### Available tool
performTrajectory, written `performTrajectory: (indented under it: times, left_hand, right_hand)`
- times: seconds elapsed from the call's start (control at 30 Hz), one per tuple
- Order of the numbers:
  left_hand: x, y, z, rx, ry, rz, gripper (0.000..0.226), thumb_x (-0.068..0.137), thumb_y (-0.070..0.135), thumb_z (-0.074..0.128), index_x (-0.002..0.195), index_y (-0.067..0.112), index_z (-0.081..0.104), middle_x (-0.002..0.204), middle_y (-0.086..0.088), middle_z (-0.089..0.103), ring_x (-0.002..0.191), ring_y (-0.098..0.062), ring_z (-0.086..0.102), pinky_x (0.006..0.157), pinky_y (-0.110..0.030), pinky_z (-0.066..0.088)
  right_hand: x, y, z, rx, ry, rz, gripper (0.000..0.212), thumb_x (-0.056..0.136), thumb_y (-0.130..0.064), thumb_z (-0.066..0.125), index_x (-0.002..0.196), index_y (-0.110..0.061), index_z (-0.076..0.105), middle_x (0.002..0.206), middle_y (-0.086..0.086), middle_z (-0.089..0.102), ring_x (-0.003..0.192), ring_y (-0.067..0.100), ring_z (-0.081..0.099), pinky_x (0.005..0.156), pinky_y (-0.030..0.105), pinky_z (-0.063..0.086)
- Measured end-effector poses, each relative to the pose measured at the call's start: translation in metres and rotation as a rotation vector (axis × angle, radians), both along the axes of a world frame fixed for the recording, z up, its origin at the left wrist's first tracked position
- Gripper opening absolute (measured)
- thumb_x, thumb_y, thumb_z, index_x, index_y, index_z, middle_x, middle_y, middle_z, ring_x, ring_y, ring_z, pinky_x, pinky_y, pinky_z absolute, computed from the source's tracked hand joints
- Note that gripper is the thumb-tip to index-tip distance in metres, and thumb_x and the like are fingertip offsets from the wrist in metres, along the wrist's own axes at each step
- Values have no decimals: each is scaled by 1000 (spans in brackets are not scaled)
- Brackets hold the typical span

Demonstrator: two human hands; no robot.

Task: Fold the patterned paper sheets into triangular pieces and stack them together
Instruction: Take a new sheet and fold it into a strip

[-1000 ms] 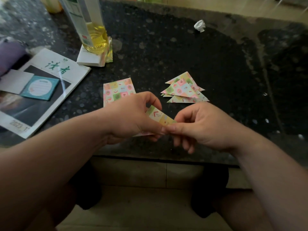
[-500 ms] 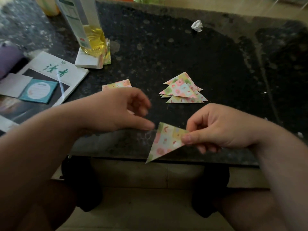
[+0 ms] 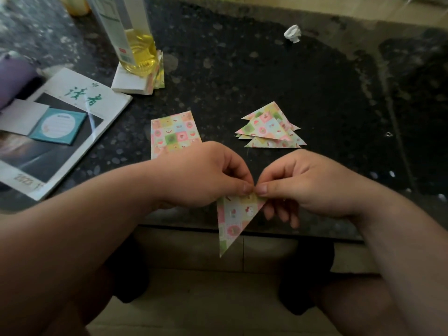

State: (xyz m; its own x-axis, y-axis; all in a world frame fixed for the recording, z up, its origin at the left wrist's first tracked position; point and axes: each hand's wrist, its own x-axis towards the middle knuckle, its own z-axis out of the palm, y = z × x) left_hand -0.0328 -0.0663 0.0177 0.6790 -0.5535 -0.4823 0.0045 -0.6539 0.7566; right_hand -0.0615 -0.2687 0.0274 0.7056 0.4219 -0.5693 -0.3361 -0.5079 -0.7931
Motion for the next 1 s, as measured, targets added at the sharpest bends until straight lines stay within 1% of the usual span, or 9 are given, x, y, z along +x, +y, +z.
performTrajectory:
  times: [0.1,0.17,0.27,0.43,0.53,0.6,0.7,0.83,1.0]
  left_hand:
    - [0,-4,-1,10,-38,9,12,94,30,70,85,33,76,81,18,75,78,1,70,77,-26,57]
    - [0,-5,-2,18,-70,19,12,95,29,69,84,32,76,81,18,75,76,2,69,74,-23,56]
    - [1,-4,-1,16,-63,11,13,95,29,69,85,32,75,80,17,75,74,2,69,73,-23,55]
    - [4,4,-1,29,-58,32,16,96,27,67,83,32,74,78,18,74,72,2,69,69,-23,53]
    - [7,10,-2,-4,-27,114,15,96,24,68,83,28,76,82,12,77,77,-6,72,74,-34,58]
    - [5,9,-2,-18,-24,105,15,96,23,69,83,29,76,82,10,77,79,-8,73,78,-38,60]
    - [1,0,-1,-8,-35,77,14,95,24,69,84,31,75,83,12,76,78,-4,72,82,-37,61]
    - [2,-1,2,-32,-24,77,12,95,23,69,86,29,76,85,8,77,82,-9,73,87,-44,61]
    - [6,8,5,30,-56,20,12,94,25,70,85,29,75,82,12,76,81,-5,70,86,-39,58]
  right_hand:
    - [1,3,-3,-30,-81,-63,25,97,0,58,79,-6,74,68,13,73,54,19,62,46,30,51]
    - [2,3,-7,-46,-144,-113,24,93,3,58,76,-2,74,65,14,72,50,17,62,45,28,50]
    - [3,-2,-7,-64,-159,-122,19,91,4,58,77,4,72,59,12,69,46,16,60,42,26,48]
    - [8,-21,2,-98,-137,-136,22,90,5,59,72,0,70,56,13,66,40,13,56,36,21,43]
    - [12,-36,5,-89,-139,-228,22,92,5,60,73,1,70,59,16,67,43,15,57,36,20,44]
    - [11,-29,5,0,-138,-205,12,90,-9,69,82,-1,73,71,17,72,53,20,64,43,24,51]
    - [3,-6,-7,-3,-168,-63,30,76,-38,74,90,-11,78,80,11,76,65,19,70,55,30,58]
    - [4,0,-15,33,-207,-80,15,91,-23,73,80,-12,77,71,7,74,58,13,66,50,26,51]
    - [8,-12,-7,21,-205,-80,16,92,-14,71,78,-7,76,66,10,72,53,14,60,46,22,47]
